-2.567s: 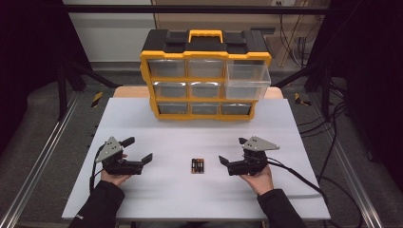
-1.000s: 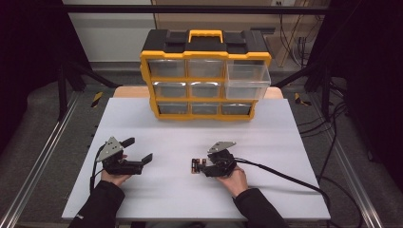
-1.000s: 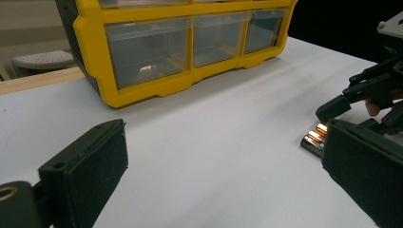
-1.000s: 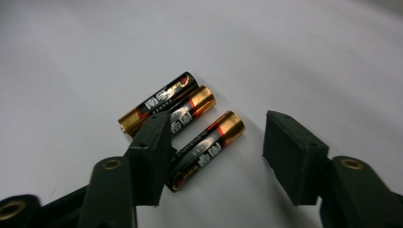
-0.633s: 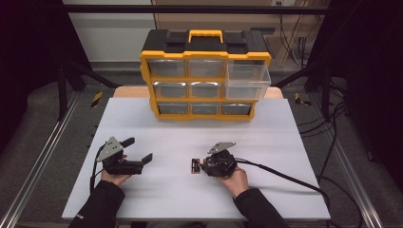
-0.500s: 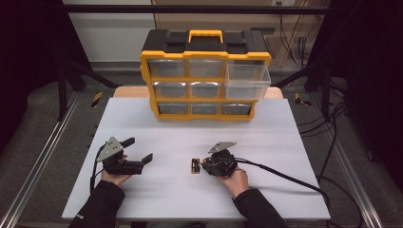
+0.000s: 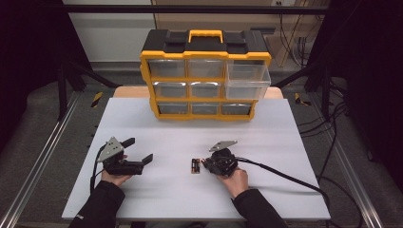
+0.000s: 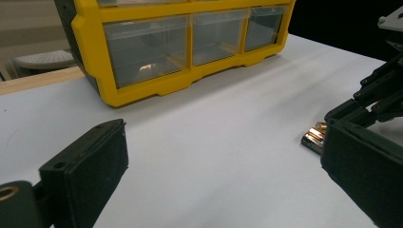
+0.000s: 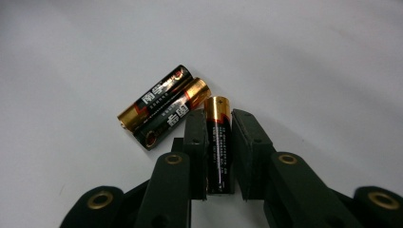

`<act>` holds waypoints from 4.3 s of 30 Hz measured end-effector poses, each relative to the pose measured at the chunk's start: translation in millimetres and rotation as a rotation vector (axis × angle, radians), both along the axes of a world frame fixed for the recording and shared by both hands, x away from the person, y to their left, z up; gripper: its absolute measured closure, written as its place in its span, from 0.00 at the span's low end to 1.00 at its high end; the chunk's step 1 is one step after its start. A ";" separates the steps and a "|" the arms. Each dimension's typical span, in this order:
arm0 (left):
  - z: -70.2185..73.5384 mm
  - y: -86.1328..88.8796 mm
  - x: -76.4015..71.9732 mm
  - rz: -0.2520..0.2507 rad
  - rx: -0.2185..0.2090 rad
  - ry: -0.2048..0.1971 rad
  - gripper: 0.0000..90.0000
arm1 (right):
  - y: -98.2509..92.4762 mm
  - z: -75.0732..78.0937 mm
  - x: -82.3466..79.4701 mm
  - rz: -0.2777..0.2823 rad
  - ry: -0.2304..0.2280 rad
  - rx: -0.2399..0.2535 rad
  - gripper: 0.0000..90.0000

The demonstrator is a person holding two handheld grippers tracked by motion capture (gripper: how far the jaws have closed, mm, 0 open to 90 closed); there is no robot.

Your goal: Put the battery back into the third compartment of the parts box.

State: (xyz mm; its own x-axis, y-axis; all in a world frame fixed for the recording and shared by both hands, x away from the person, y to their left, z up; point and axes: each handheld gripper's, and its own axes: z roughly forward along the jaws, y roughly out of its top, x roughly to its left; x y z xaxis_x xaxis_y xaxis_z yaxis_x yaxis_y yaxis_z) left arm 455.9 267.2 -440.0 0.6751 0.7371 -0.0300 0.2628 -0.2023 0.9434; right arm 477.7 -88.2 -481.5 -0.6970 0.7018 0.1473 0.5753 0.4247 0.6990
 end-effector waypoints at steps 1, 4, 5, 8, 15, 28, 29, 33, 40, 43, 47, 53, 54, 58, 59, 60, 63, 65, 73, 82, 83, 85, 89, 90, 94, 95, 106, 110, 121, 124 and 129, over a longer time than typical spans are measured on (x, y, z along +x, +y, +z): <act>0.0 0.0 -0.1 0.001 0.000 -0.001 0.02 | -0.4 0.8 0.0 0.002 -0.004 0.003 0.86; -0.1 0.3 0.1 0.002 0.001 0.000 0.02 | -2.8 6.3 -0.4 0.002 -0.013 0.006 0.86; -0.1 0.4 0.1 0.001 0.000 0.001 0.02 | -4.0 8.8 -0.5 0.002 -0.020 0.007 0.86; 0.0 0.1 -0.1 0.000 0.004 0.000 0.02 | -8.5 17.7 -2.1 0.000 -0.047 0.009 0.86; -0.4 -0.2 0.0 0.000 0.006 0.002 0.02 | -18.9 37.9 -5.6 -0.004 -0.085 0.038 0.86; -1.0 -0.4 0.3 -0.002 0.008 0.006 0.02 | -54.4 91.9 -15.9 -0.023 -0.178 0.132 0.86; -1.0 -0.5 0.3 -0.002 0.008 0.006 0.02 | -57.1 95.7 -16.5 -0.026 -0.185 0.141 0.86; -1.1 -0.5 0.4 -0.001 0.010 0.007 0.02 | -66.5 110.6 -17.7 -0.039 -0.213 0.158 0.86; -1.1 -0.4 0.4 -0.001 0.010 0.007 0.02 | -80.0 141.1 -18.2 -0.062 -0.261 0.199 0.86; -1.2 -0.5 0.4 -0.001 0.011 0.008 0.02 | -84.0 156.2 -18.0 -0.064 -0.275 0.205 0.86; -1.4 -0.6 0.6 -0.002 0.014 0.008 0.02 | -87.0 175.5 -17.5 -0.066 -0.304 0.203 0.86; -1.4 -0.6 0.4 -0.002 0.010 0.010 0.02 | -89.4 200.4 -16.6 -0.072 -0.336 0.201 0.86; -1.3 -0.5 0.4 -0.002 0.011 0.009 0.02 | -89.7 204.2 -16.1 -0.072 -0.346 0.202 0.86; -1.5 -0.6 0.5 -0.002 0.011 0.010 0.02 | -89.5 220.0 -15.1 -0.078 -0.367 0.200 0.86; -1.5 -0.5 0.6 -0.003 0.012 0.009 0.02 | -89.4 223.9 -14.6 -0.079 -0.374 0.197 0.86; -1.5 -0.6 0.5 -0.003 0.012 0.010 0.02 | -89.3 227.8 -13.8 -0.083 -0.377 0.194 0.86; -1.5 -0.6 0.5 -0.003 0.010 0.010 0.02 | -90.2 238.2 -10.1 -0.091 -0.392 0.197 0.86; -1.7 -0.7 0.7 -0.003 0.009 0.010 0.02 | -90.8 244.3 -6.7 -0.105 -0.397 0.192 0.86; -2.1 -0.9 0.9 -0.005 0.012 0.012 0.02 | -94.2 262.1 13.1 -0.151 -0.410 0.181 0.86; -2.2 -1.1 0.8 -0.007 0.013 0.012 0.02 | -98.2 269.9 40.0 -0.208 -0.408 0.161 0.86; -2.2 -1.1 0.9 -0.007 0.012 0.012 0.02 | -98.9 270.1 42.9 -0.217 -0.409 0.159 0.86; -2.2 -1.0 1.0 -0.007 0.012 0.013 0.02 | -100.3 269.7 48.9 -0.242 -0.406 0.157 0.86; -2.3 -1.1 0.9 -0.007 0.012 0.013 0.02 | -102.4 268.8 57.9 -0.263 -0.406 0.158 0.86; -2.4 -1.2 1.0 -0.007 0.012 0.013 0.02 | -103.1 268.4 61.0 -0.270 -0.403 0.156 0.86; -2.6 -1.3 1.2 -0.008 0.013 0.014 0.02 | -104.0 265.9 69.8 -0.307 -0.406 0.139 0.86; -2.7 -1.3 1.2 -0.008 0.014 0.015 0.02 | -104.1 264.8 72.3 -0.312 -0.406 0.134 0.86; -2.7 -1.6 1.1 -0.010 0.015 0.014 0.02 | -104.8 251.3 86.6 -0.337 -0.367 0.086 0.86; -3.0 -1.6 1.5 -0.010 0.015 0.017 0.02 | -106.7 247.0 88.0 -0.342 -0.347 0.074 0.85; -2.9 -1.8 1.3 -0.011 0.017 0.016 0.02 | -106.9 243.8 87.5 -0.368 -0.344 0.041 0.78; -3.1 -2.1 1.3 -0.012 0.017 0.018 0.02 | -105.3 243.7 85.4 -0.376 -0.372 0.030 0.74; -3.2 -1.8 1.5 -0.011 0.016 0.018 0.02 | -106.5 246.2 79.1 -0.366 -0.404 0.079 0.63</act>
